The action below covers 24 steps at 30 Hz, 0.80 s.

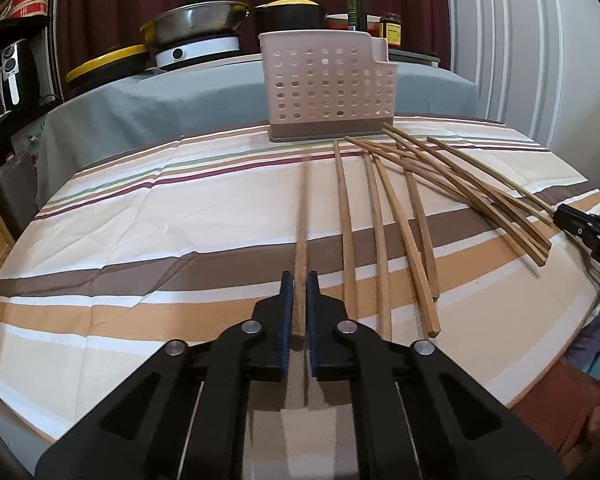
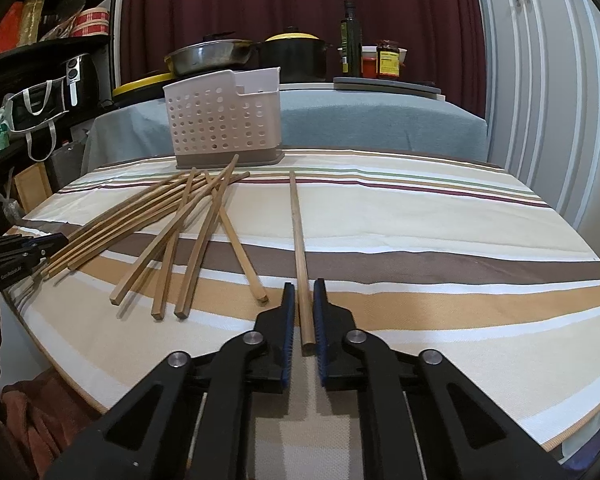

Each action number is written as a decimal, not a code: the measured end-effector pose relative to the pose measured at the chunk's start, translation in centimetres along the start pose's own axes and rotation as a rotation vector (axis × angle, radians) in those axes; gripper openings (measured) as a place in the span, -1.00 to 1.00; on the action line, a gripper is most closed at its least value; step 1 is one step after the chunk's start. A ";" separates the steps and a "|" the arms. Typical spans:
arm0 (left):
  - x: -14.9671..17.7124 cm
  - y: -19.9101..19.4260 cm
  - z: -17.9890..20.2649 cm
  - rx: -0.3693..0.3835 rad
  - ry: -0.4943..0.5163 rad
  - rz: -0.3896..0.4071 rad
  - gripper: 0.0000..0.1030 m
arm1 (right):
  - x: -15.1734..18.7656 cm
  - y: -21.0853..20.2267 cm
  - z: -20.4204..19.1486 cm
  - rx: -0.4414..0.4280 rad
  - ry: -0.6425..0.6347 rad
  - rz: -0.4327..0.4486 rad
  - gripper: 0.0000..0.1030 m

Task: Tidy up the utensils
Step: 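Lower the left tool onto a wooden chopstick and close it while the right tool grasps another, then lift the held chopsticks upright and carry both tools over the white caddy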

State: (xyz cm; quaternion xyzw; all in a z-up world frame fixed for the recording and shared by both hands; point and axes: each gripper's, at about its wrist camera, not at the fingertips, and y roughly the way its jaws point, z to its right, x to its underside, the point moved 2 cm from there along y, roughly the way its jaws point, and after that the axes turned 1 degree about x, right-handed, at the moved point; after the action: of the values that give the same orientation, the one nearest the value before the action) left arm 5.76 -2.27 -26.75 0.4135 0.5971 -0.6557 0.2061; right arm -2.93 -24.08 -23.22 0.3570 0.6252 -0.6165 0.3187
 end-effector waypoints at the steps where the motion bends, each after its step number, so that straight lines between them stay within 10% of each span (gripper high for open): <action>1: 0.0 0.0 -0.1 0.000 -0.002 -0.001 -0.87 | 0.0 0.0 -0.1 -0.001 -0.003 -0.001 -0.84; 24: -3.4 -4.7 -0.6 -0.016 -0.038 0.110 -0.87 | -3.7 -3.4 -1.1 0.024 -0.039 0.108 -0.87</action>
State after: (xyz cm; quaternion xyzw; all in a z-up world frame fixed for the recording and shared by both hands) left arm 4.32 -1.52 -21.16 0.4316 0.5746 -0.6463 0.2565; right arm -3.68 -23.11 -18.22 0.3820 0.5912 -0.6128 0.3593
